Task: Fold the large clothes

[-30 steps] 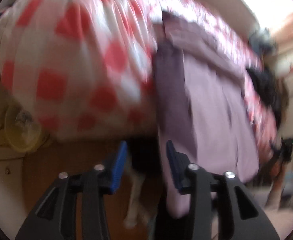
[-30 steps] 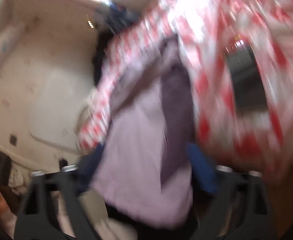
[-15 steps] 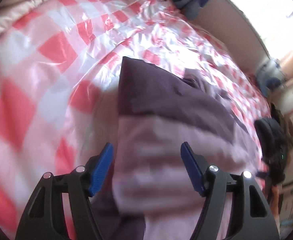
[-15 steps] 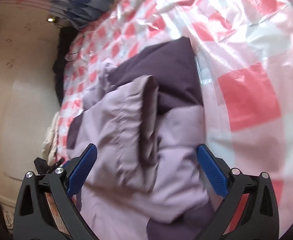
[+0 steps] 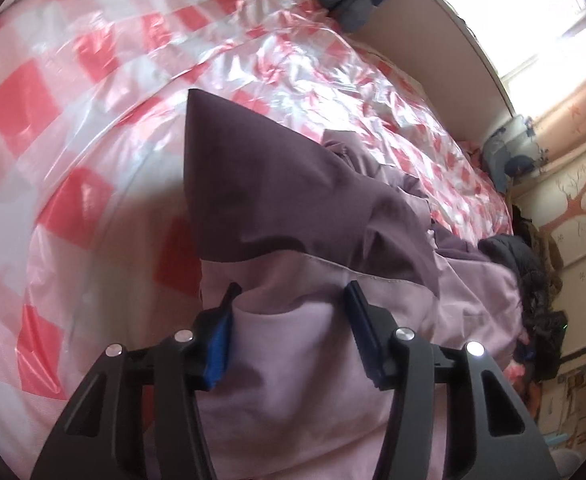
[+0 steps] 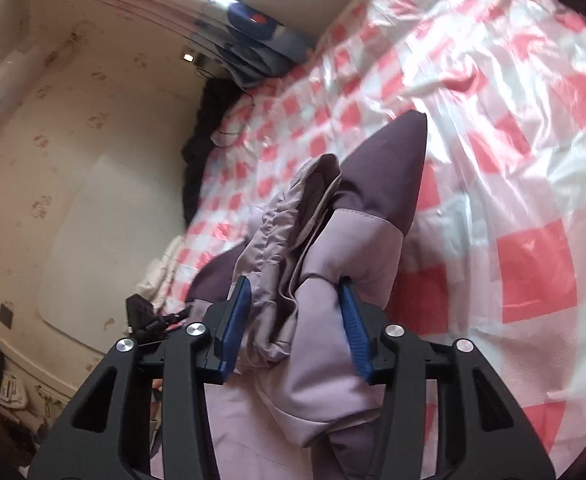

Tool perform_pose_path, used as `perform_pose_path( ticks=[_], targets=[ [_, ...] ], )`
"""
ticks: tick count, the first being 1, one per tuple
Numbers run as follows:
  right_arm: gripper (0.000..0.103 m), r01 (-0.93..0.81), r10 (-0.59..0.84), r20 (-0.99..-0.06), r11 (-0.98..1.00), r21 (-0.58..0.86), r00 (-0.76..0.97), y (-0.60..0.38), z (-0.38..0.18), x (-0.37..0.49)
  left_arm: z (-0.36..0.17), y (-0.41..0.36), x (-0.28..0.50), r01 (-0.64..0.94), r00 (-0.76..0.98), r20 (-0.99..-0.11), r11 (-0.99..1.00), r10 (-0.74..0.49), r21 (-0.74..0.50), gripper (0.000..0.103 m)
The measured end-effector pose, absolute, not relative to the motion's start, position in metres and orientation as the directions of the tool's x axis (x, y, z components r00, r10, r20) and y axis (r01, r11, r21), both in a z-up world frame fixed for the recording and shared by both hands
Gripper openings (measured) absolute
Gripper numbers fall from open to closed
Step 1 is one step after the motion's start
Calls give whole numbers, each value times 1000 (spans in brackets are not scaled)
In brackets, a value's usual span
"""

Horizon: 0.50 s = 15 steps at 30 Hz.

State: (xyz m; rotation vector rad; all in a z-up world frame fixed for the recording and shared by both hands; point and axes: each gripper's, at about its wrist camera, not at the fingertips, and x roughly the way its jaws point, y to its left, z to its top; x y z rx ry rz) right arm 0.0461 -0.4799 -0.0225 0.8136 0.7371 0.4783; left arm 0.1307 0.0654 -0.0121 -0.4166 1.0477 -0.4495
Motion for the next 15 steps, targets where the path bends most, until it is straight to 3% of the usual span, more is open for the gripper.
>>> perform_pose_path(
  ticks=[3, 6, 8, 9, 12, 15],
  targets=[
    [39, -118, 599, -361, 612, 782, 715, -500, 0, 31, -5, 43, 131, 215, 423, -728, 841, -539, -497, 52],
    [39, -27, 516, -403, 640, 768, 756, -525, -1, 14, -13, 33, 138, 200, 414, -774, 877, -480, -437, 53],
    [40, -65, 521, -413, 676, 734, 747, -513, 10, 9, -19, 39, 138, 166, 421, -779, 884, -464, -437, 55],
    [47, -93, 533, -427, 697, 712, 730, -501, 15, 10, -20, 43, 137, 159, 428, -772, 880, -471, -448, 58],
    [65, -142, 564, -540, 762, 632, 624, -451, 9, 32, -29, 57, 133, 122, 416, -765, 864, -491, -488, 64],
    [65, -19, 487, -727, 836, 548, 483, -431, -43, 65, -29, 70, 122, 96, 395, -760, 846, -516, -525, 65]
  ],
)
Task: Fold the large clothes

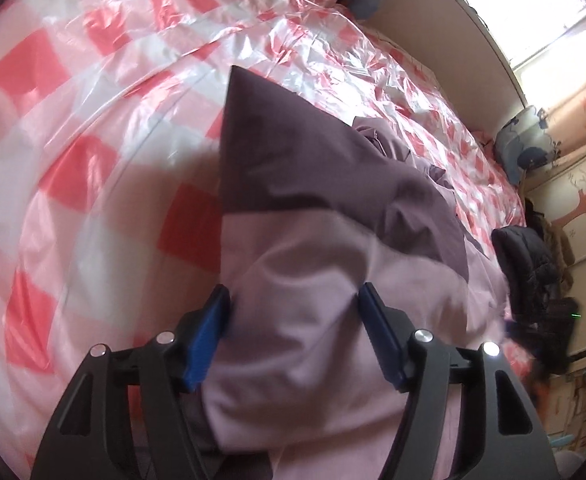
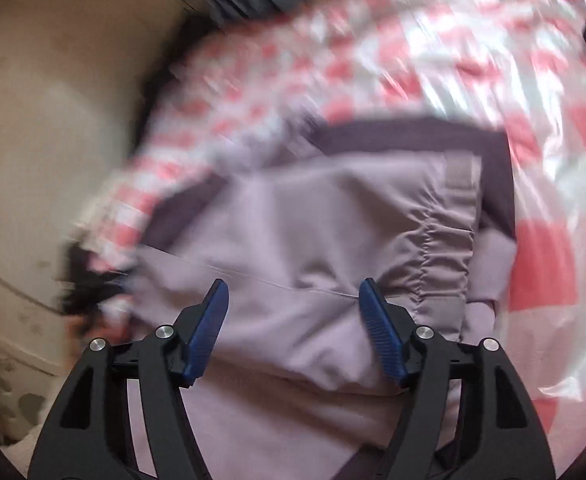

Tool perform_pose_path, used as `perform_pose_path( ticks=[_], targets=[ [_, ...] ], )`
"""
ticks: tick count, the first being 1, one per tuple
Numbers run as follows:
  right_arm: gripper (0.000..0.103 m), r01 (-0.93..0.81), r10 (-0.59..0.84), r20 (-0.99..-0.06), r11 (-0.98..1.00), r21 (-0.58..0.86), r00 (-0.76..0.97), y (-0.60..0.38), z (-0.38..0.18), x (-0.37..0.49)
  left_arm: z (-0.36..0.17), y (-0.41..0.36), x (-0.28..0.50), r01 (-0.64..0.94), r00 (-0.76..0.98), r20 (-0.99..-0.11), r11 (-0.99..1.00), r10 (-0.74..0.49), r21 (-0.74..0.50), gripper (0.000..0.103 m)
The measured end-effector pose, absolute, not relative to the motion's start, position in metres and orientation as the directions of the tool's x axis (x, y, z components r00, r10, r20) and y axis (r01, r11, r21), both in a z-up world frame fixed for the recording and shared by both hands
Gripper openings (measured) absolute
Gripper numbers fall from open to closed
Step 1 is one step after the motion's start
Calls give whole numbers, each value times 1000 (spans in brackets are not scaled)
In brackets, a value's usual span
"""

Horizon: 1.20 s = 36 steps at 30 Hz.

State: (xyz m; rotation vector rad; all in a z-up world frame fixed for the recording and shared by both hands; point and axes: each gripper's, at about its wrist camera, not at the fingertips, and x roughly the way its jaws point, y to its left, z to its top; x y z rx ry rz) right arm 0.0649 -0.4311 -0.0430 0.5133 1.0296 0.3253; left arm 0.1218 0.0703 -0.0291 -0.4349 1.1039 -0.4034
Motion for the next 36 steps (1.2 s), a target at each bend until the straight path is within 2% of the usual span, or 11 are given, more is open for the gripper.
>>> perform_pose_path(
  ticks=[1, 4, 6, 7, 10, 13, 16, 22, 26, 31, 36],
  targets=[
    [65, 5, 500, -724, 822, 570, 475, -434, -50, 66, -25, 78, 113, 93, 391, -757, 841, -523, -533, 65],
    [70, 2, 585, -593, 711, 703, 553, -451, -27, 32, -6, 103, 75, 125, 378, -752, 834, -540, -537, 66],
    [95, -90, 630, -557, 702, 707, 542, -448, -3, -14, 4, 123, 41, 176, 359, -756, 835, -547, -521, 71],
    [96, -127, 648, -547, 699, 704, 530, -445, 6, -37, 8, 134, 24, 196, 352, -759, 836, -548, -513, 74],
    [96, -194, 659, -572, 721, 665, 489, -441, 22, -122, 10, 171, -35, 240, 317, -768, 830, -557, -504, 82],
    [96, -130, 622, -632, 753, 645, 462, -443, 9, -198, -2, 198, -83, 233, 255, -761, 802, -596, -550, 84],
    [96, -27, 638, -663, 728, 685, 391, -448, -21, -254, -22, 212, -120, 218, 184, -749, 770, -636, -600, 84],
    [96, 55, 715, -615, 636, 770, 332, -451, -65, -301, -53, 208, -167, 237, 32, -667, 654, -744, -718, 88],
    [96, 16, 827, -463, 484, 875, 319, -442, -78, -311, -58, 199, -184, 259, -13, -597, 574, -802, -777, 92],
    [96, 15, 883, -361, 374, 927, 300, -428, -96, -296, -63, 190, -184, 248, -21, -579, 557, -815, -793, 92],
    [96, 1, 876, -342, 364, 931, 340, -418, -102, -294, -59, 190, -191, 260, -8, -601, 579, -799, -773, 92]
  ],
)
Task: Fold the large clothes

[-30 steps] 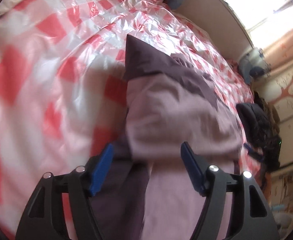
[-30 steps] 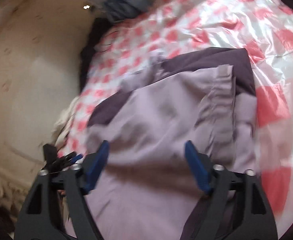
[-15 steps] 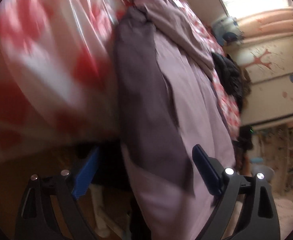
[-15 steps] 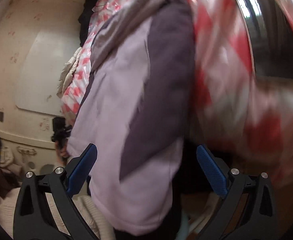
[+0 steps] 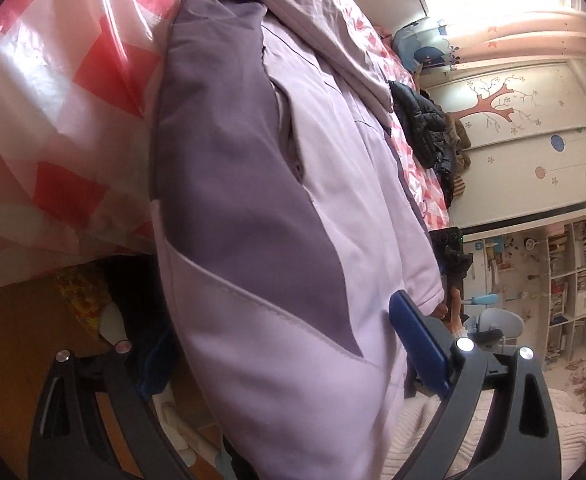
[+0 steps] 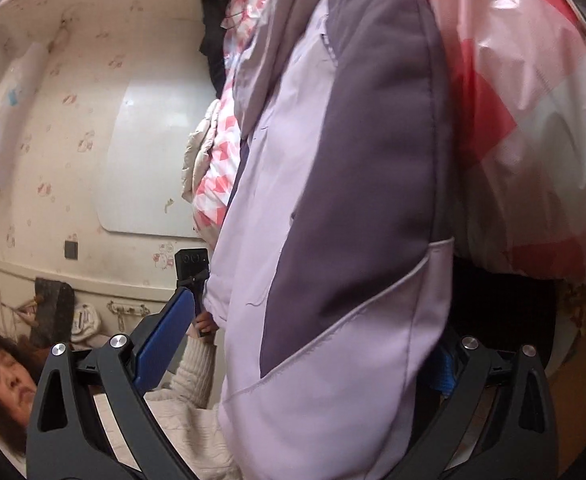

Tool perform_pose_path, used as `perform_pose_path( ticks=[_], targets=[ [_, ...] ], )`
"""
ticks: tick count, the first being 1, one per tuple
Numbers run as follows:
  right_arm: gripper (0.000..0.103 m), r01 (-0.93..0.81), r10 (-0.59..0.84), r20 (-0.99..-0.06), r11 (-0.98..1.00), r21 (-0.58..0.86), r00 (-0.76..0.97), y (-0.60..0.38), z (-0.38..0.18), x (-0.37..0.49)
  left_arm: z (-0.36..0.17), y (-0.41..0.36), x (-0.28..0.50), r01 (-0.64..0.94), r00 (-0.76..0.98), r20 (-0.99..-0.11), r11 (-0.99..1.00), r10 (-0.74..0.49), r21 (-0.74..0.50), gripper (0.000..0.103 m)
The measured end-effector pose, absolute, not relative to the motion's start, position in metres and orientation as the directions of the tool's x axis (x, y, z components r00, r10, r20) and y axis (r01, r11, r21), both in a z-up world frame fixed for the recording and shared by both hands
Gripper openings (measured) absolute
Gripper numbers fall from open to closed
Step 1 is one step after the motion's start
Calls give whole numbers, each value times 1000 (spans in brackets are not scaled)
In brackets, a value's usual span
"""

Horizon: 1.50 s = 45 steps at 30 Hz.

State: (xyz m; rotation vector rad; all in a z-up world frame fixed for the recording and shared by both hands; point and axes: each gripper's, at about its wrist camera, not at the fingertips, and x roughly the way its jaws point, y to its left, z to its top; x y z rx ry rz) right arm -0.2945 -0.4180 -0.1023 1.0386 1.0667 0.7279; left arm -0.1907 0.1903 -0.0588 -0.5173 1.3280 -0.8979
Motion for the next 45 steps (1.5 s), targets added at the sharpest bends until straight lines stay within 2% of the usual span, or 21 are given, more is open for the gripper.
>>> perform_pose_path(
  ticks=[2, 3, 4, 5, 6, 7, 8, 9, 12, 18, 22, 24, 26, 29, 31, 33, 35, 36, 37, 39, 45],
  targets=[
    [96, -23, 889, -316, 343, 939, 330, -408, -103, -293, -56, 186, -193, 263, 11, -620, 601, -784, -755, 90],
    [91, -35, 887, -315, 346, 938, 337, -405, -102, -293, -56, 185, -194, 263, 20, -628, 610, -778, -748, 83],
    [86, -47, 884, -316, 352, 935, 345, -404, -100, -294, -56, 185, -194, 264, 21, -629, 611, -777, -747, 71],
    [73, -63, 877, -319, 364, 929, 360, -403, -97, -296, -57, 183, -194, 264, 19, -626, 608, -779, -749, 65],
    [62, -75, 866, -329, 382, 921, 378, -404, -93, -298, -57, 183, -194, 267, 22, -629, 611, -777, -745, 53],
    [56, -83, 857, -334, 395, 915, 393, -407, -90, -301, -55, 180, -196, 279, 36, -639, 622, -768, -732, 45],
    [43, -91, 847, -336, 405, 910, 411, -407, -87, -303, -52, 177, -198, 289, 50, -646, 630, -762, -721, 42],
    [37, -96, 839, -336, 412, 906, 427, -406, -83, -305, -48, 174, -202, 302, 66, -652, 637, -756, -709, 33],
    [30, -120, 823, -317, 417, 901, 472, -409, -68, -312, -31, 172, -208, 326, 122, -669, 666, -734, -671, 22],
    [29, -199, 829, -229, 373, 906, 510, -414, -35, -323, 7, 169, -218, 384, 200, -650, 669, -733, -637, 17],
    [29, -229, 848, -233, 375, 898, 476, -423, -25, -334, 23, 164, -232, 452, 193, -629, 637, -753, -625, 16],
    [37, -199, 855, -267, 385, 901, 445, -428, -35, -337, 14, 172, -231, 454, 165, -639, 633, -751, -627, 17],
    [59, -157, 867, -294, 382, 911, 402, -437, -57, -338, -4, 179, -225, 412, 126, -636, 624, -761, -664, 19],
    [61, -80, 872, -323, 376, 923, 368, -444, -91, -343, -29, 194, -225, 348, 108, -604, 599, -790, -721, 30],
    [61, -63, 877, -295, 343, 937, 379, -449, -105, -349, -40, 200, -228, 319, 111, -600, 600, -793, -734, 51],
    [60, -88, 872, -258, 321, 943, 415, -452, -107, -356, -44, 202, -234, 301, 115, -600, 604, -792, -739, 54],
    [51, -123, 864, -207, 292, 949, 460, -452, -103, -363, -45, 203, -237, 292, 124, -599, 606, -791, -740, 53],
    [46, -144, 855, -192, 293, 945, 482, -450, -98, -366, -43, 204, -239, 292, 137, -601, 612, -787, -735, 45],
    [44, -165, 846, -167, 285, 944, 506, -449, -93, -368, -41, 205, -241, 293, 147, -594, 608, -791, -738, 28],
    [38, -211, 831, -95, 247, 946, 549, -450, -85, -372, -33, 204, -245, 299, 198, -582, 614, -789, -731, 19],
    [38, -334, 803, 85, 146, 931, 589, -448, -59, -377, 19, 201, -260, 375, 312, -518, 604, -797, -703, 14]
  ],
)
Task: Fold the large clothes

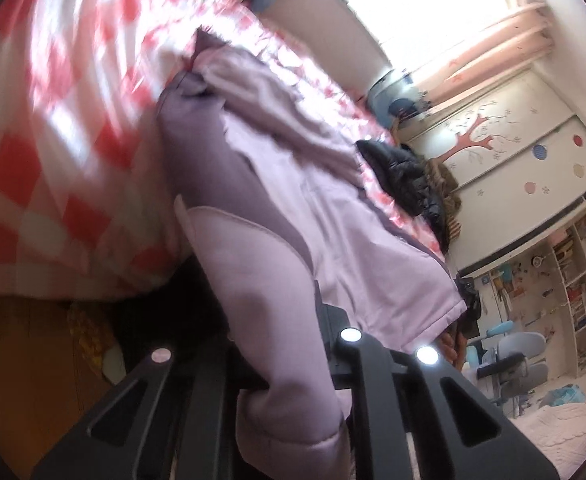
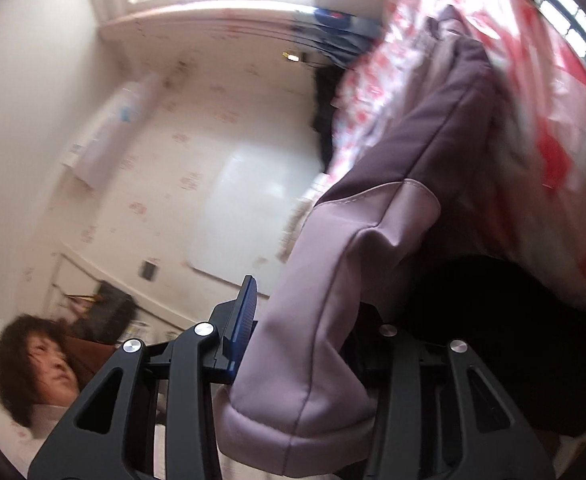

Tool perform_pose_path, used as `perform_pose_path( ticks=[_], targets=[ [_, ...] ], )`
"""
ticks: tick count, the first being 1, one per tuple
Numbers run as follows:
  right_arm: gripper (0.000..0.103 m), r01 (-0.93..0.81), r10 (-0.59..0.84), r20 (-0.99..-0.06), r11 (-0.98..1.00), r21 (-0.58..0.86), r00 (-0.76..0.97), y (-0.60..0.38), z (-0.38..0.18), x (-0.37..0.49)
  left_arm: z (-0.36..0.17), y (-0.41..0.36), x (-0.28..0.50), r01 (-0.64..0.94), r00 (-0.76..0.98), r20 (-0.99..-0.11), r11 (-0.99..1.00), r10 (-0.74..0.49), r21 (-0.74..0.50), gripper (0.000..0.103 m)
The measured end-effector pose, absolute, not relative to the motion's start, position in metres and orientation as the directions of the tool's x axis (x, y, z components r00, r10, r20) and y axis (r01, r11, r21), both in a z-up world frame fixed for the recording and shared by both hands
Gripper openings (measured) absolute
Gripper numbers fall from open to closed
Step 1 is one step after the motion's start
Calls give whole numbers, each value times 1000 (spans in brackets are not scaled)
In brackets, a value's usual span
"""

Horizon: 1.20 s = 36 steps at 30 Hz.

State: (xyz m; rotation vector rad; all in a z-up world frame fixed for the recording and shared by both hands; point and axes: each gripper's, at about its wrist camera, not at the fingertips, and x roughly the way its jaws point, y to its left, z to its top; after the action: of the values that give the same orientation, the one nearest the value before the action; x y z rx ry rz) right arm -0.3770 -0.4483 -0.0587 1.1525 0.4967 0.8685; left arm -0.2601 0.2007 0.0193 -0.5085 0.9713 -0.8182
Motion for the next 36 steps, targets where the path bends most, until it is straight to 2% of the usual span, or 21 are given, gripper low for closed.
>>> perform_pose_path(
  ticks=[7, 14, 21, 31, 36],
  targets=[
    [38, -434, 774, 210, 91, 896, 597, -460, -26, -404, 64, 211, -286, 447, 348, -427, 548, -835, -707, 14],
    [38, -470, 737, 293, 38, 882, 609, -465, -19, -407, 64, 230, -283, 415, 382, -352, 499, -855, -761, 14],
    [38, -514, 737, 330, 28, 857, 590, -463, 1, -392, 80, 228, -281, 441, 400, -307, 475, -864, -762, 14],
    [38, -591, 733, 385, 28, 806, 561, -461, 26, -423, 109, 235, -309, 522, 415, -238, 444, -878, -728, 14],
    [38, -606, 732, 400, 23, 795, 551, -465, 31, -419, 112, 235, -299, 520, 425, -206, 424, -881, -741, 14]
  ],
)
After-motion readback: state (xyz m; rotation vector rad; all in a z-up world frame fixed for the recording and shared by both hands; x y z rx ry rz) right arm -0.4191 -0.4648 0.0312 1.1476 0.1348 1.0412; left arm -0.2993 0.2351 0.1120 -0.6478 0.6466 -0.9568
